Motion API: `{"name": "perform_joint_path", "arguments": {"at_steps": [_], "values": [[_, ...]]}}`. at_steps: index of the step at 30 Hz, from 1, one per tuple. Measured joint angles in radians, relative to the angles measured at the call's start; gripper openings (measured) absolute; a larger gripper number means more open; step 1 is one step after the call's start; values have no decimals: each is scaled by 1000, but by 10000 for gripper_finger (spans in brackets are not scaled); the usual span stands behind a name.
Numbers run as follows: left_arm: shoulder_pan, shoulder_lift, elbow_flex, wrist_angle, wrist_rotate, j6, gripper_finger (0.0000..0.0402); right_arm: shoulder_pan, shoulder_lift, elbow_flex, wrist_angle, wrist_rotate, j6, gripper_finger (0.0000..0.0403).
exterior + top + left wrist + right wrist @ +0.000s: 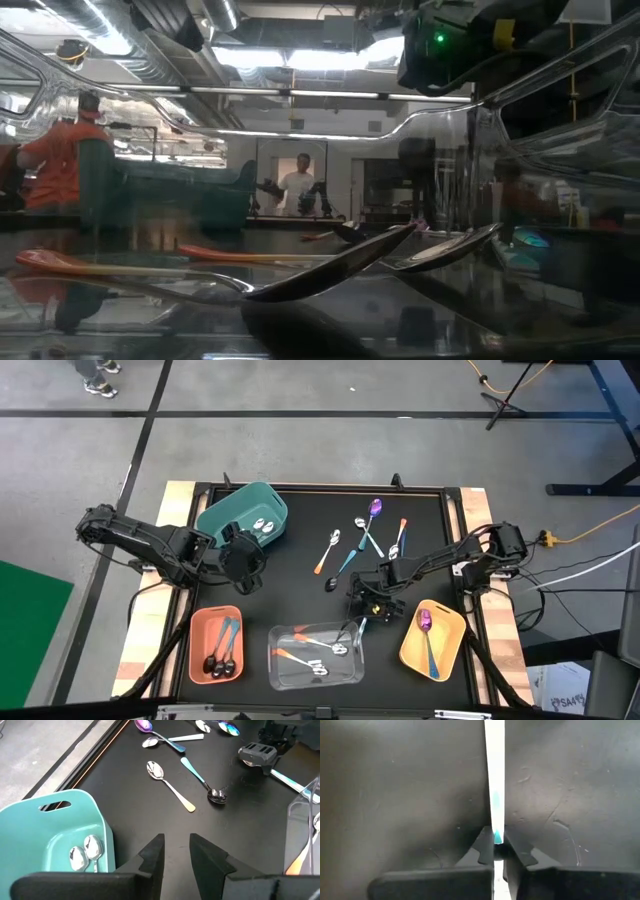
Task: Sort silverware by color (type)
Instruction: Put the white-green spoon into the blue bin
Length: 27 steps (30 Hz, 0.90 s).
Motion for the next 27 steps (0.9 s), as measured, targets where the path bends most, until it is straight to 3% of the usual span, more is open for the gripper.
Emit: {"name": "perform_joint_path", "arguments": {"at_steps": [13, 20, 27], "values": [[0, 0, 0, 0, 0, 0, 85, 0, -41, 23, -118, 27, 11, 3], [0, 0, 0, 0, 0, 0, 85, -1, -85, 65, -283, 150, 13, 2], [0, 0, 0, 0, 0, 0, 85, -1, -130, 80, -339, 230, 13, 2]]}}
